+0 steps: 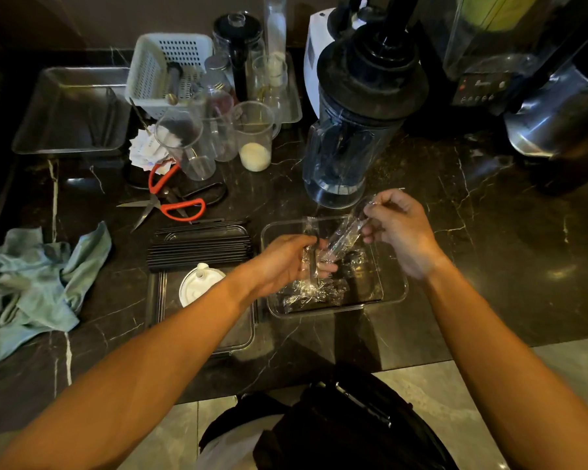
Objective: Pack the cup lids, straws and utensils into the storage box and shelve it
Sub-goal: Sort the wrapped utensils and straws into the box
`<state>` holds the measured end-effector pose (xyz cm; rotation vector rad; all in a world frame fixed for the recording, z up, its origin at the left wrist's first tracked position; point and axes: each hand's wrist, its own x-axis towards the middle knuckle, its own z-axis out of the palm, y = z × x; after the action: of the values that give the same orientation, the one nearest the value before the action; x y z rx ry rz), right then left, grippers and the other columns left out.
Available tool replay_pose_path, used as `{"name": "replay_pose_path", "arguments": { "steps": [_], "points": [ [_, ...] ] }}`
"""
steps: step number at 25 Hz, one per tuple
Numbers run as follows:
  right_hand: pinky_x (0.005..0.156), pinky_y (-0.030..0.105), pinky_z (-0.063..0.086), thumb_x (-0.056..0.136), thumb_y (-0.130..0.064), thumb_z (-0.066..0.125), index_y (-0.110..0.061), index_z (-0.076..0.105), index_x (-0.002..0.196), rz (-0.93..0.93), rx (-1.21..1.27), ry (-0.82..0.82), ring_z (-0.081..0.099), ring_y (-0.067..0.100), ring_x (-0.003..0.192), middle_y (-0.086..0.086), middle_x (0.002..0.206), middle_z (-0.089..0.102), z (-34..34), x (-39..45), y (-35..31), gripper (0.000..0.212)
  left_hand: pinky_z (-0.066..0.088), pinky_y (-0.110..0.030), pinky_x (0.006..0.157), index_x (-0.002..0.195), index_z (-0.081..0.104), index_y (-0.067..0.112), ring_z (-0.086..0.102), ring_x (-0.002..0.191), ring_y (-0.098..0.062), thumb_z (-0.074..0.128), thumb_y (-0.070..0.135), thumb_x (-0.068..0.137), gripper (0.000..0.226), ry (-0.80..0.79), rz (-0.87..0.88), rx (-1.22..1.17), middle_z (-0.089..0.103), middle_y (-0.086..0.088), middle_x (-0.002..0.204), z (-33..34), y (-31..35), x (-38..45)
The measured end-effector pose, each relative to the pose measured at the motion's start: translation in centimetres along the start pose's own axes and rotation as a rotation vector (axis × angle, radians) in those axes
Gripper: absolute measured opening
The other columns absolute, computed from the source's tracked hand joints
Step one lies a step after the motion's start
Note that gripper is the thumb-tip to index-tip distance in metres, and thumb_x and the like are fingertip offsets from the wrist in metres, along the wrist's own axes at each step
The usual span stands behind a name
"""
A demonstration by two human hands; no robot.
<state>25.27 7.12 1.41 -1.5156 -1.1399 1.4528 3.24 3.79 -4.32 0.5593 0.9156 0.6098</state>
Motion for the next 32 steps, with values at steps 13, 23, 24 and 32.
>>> {"name": "replay_pose_path", "arguments": {
  "steps": [13, 23, 24, 32],
  "points": [
    [0.074, 0.03, 0.054, 0.097, -0.031, 0.07, -0.018, 0.068, 0.104, -0.075, -0.736, -0.277, 0.066, 0.008, 0.081, -0.001, 0.097, 0.071, 3.4, 1.2, 4.1, 0.015, 0.064, -0.033, 0.074, 0.12, 0.057, 0.002, 0.076, 0.082, -0.025, 0.048, 0.014, 0.107, 0.02, 0.188, 0.116, 0.029, 0.067, -0.015, 0.103, -0.9, 1.3, -1.8],
    [0.107, 0.043, 0.045, 0.096, -0.024, 0.069, -0.026, 0.05, 0.144, -0.221, -1.462, -0.68, 0.056, 0.028, 0.13, 0.006, 0.147, 0.048, 7.4, 0.5, 6.3, 0.052, 0.061, -0.033, 0.057, 0.121, 0.052, 0.003, 0.073, 0.07, -0.026, 0.044, 0.008, 0.106, 0.017, 0.401, 0.242, -0.259, 0.069, -0.018, 0.096, -4.4, 2.4, -4.0],
    [0.109, 0.045, 0.044, 0.097, -0.022, 0.066, -0.026, 0.052, 0.143, -0.227, -1.455, -0.676, 0.056, 0.027, 0.13, 0.006, 0.144, 0.05, 7.3, 0.6, 6.3, 0.048, 0.061, -0.033, 0.057, 0.121, 0.052, 0.003, 0.073, 0.07, -0.025, 0.043, 0.008, 0.106, 0.018, 0.402, 0.245, -0.265, 0.069, -0.018, 0.096, -4.5, 2.3, -4.0],
    [0.074, 0.034, 0.058, 0.102, -0.029, 0.06, -0.034, 0.066, 0.093, -0.214, -1.091, -0.524, 0.066, 0.008, 0.079, -0.005, 0.094, 0.065, 6.0, 1.8, 5.6, 0.012, 0.061, -0.035, 0.065, 0.121, 0.053, 0.003, 0.072, 0.077, -0.027, 0.045, 0.009, 0.106, 0.018, 0.384, 0.257, -0.254, 0.069, -0.017, 0.096, -4.8, 2.0, -3.8]
  ]
}}
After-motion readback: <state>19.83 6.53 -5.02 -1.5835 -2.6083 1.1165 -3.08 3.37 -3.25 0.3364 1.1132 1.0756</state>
